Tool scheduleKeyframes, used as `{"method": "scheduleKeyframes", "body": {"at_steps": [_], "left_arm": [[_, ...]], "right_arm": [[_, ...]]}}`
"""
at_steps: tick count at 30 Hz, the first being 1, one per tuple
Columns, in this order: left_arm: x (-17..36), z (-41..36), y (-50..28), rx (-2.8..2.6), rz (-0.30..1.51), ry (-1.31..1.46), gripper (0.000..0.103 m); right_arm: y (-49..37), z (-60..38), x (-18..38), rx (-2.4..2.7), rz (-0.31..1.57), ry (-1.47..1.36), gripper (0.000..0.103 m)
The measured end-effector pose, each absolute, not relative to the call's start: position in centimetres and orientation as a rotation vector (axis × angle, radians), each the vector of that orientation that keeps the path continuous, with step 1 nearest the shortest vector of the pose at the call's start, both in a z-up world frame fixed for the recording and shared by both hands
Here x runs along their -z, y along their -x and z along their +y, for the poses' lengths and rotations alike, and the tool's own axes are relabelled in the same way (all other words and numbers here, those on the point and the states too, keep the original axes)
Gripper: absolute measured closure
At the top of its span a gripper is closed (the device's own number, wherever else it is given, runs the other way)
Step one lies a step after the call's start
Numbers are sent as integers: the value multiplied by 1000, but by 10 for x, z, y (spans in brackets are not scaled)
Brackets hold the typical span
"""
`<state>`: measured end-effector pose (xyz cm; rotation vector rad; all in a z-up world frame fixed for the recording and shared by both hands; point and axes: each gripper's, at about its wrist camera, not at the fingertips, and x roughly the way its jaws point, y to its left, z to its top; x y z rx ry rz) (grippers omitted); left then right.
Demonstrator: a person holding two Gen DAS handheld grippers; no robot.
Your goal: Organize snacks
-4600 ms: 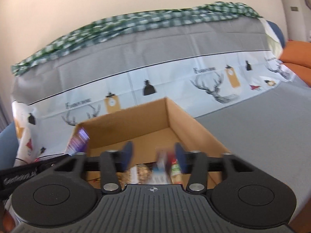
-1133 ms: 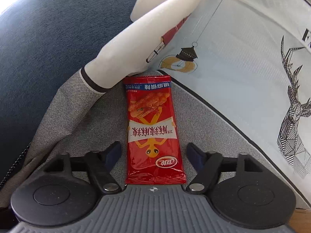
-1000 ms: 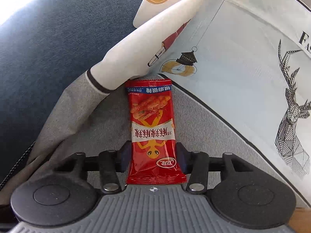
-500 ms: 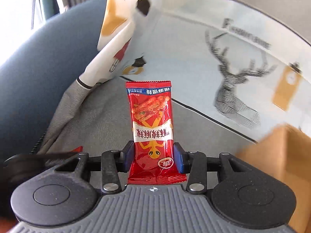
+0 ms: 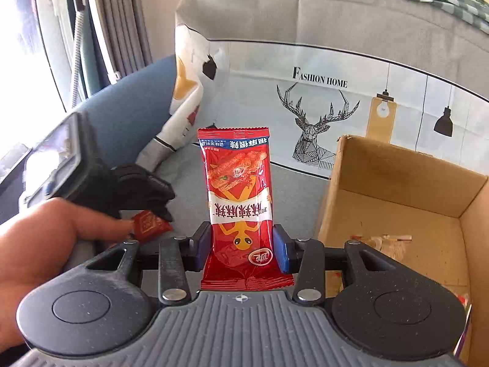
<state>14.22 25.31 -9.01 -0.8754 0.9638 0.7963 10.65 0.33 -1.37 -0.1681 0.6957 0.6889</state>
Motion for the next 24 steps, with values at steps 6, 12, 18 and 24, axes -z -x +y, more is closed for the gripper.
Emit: {"method": "scheduleKeyframes", "body": {"at_steps": [6,12,18,24], "left_arm": [[78,238,-135,-761,941,871,38],[49,225,-106,-715,945,869,38],[36,198,-80,-557,843,847,38],[36,174,-90,-499,889,782,39]], "right_arm": [[-69,-26,14,-709,582,148,59],[-62,-57,0,-699,486,69,59],[-64,-89,-8,-646,452,19,59],[-62,-122,-5,-598,425,38,59]]}}
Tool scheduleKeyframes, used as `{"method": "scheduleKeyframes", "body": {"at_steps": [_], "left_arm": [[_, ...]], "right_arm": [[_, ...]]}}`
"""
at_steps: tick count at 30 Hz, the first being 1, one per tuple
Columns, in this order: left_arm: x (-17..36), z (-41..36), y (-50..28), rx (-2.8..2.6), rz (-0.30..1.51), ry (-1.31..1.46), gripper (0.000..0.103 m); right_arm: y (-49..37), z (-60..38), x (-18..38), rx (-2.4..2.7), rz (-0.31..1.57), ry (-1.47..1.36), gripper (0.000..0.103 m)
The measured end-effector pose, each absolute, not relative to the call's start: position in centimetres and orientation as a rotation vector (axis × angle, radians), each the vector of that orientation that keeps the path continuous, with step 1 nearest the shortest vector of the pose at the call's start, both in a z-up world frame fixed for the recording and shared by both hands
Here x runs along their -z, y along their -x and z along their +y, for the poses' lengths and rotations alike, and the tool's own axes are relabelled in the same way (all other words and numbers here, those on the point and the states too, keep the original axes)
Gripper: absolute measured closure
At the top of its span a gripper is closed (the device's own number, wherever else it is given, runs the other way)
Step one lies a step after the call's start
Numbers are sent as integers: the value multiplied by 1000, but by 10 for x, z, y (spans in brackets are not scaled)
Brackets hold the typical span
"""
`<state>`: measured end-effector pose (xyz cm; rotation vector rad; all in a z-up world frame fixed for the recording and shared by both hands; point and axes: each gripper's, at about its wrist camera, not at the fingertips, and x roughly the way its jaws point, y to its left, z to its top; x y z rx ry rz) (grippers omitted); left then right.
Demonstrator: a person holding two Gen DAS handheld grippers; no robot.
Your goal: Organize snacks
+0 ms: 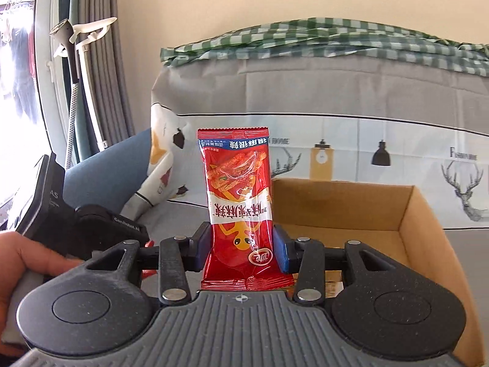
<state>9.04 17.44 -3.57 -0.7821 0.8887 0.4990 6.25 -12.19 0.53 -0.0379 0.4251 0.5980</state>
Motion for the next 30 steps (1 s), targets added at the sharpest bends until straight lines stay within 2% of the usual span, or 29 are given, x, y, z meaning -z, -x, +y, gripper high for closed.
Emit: {"method": "scheduleKeyframes", "body": {"at_steps": [4,14,30], "left_arm": [[27,161,-99,-485,859,671,38],[28,149,-108,-489,871,624,38],[14,126,-116,-422,794,459,38]], "right_arm": [[-70,-152,-3,-546,421,30,59],[-92,-226,4,-413,460,-141,59],[-94,-223,8,-393,460,-143,59]]}}
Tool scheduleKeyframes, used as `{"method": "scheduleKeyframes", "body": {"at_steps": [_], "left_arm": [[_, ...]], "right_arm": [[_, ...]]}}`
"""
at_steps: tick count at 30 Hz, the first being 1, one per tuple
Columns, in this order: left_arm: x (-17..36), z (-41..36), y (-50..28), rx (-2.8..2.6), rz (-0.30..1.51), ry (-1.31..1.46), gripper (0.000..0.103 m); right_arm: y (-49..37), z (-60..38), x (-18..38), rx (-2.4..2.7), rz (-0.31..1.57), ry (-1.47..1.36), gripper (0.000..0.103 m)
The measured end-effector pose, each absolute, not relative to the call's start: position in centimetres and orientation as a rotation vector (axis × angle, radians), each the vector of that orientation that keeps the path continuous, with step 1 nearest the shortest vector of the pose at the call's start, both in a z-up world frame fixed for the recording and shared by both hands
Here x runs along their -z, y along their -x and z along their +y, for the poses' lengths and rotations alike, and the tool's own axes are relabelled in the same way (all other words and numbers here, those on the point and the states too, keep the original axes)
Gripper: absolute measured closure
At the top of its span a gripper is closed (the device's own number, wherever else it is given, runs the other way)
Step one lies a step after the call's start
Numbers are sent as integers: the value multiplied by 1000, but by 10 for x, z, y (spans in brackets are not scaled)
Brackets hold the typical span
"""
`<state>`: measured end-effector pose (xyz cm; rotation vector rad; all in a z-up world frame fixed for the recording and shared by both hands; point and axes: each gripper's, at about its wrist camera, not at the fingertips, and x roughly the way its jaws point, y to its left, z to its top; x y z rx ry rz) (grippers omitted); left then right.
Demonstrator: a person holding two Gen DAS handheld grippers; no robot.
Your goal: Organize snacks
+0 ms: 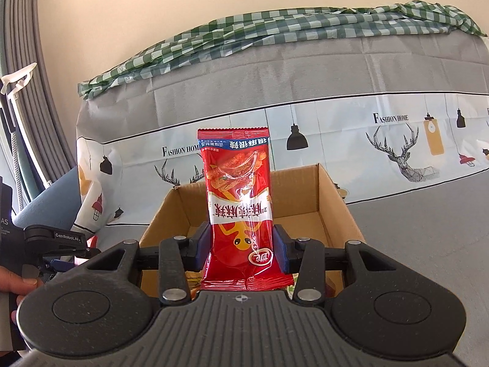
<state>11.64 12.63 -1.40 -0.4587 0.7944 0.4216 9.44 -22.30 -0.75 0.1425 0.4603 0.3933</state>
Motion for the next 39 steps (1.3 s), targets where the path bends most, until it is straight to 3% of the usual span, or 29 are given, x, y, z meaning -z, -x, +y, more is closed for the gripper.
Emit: {"method": "scheduleKeyframes", "body": {"at_steps": [39], "left_arm": [[-12,36,-124,-48,594,291,38]], "right_arm": [[-96,-214,8,-341,459,-96,58]]}}
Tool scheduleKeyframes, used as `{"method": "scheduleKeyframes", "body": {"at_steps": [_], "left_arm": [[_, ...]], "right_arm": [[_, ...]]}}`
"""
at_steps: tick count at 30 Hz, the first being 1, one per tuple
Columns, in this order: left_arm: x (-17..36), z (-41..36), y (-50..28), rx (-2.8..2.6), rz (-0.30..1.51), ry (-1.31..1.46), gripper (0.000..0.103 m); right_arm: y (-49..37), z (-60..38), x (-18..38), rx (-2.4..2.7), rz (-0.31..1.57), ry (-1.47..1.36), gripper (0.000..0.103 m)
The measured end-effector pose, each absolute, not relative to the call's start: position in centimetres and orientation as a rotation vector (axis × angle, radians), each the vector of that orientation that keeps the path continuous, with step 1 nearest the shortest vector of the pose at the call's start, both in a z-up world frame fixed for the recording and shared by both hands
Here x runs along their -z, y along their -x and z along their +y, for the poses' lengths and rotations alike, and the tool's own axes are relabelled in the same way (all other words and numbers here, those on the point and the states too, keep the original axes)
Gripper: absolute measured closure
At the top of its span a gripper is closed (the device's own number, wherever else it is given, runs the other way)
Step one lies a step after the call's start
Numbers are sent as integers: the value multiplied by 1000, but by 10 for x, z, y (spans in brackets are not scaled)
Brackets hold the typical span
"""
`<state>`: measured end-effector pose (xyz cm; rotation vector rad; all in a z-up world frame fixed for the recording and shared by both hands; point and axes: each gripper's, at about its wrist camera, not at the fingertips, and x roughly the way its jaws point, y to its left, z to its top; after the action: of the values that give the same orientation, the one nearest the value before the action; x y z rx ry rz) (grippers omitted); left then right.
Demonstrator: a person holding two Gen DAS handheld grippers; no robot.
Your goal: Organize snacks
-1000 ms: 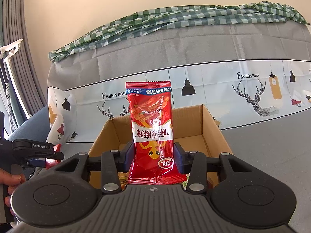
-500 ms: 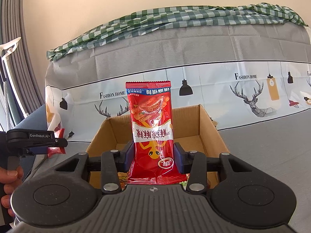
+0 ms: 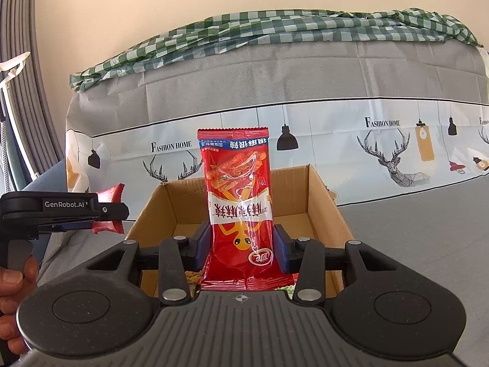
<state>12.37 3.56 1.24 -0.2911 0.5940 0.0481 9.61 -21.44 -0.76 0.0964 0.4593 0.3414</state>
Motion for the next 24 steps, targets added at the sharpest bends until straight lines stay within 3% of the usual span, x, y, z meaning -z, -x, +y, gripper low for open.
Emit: {"method": "scheduleKeyframes", "body": {"at_steps": [15,24], "left_arm": [[-14,24,-124,-12,584,280,38],[-28,5,-112,76,465,214,37]], "right_arm": [[-96,-213,7,-332,463,-94,58],[-94,-214,8,-328,457,-94,58]]}}
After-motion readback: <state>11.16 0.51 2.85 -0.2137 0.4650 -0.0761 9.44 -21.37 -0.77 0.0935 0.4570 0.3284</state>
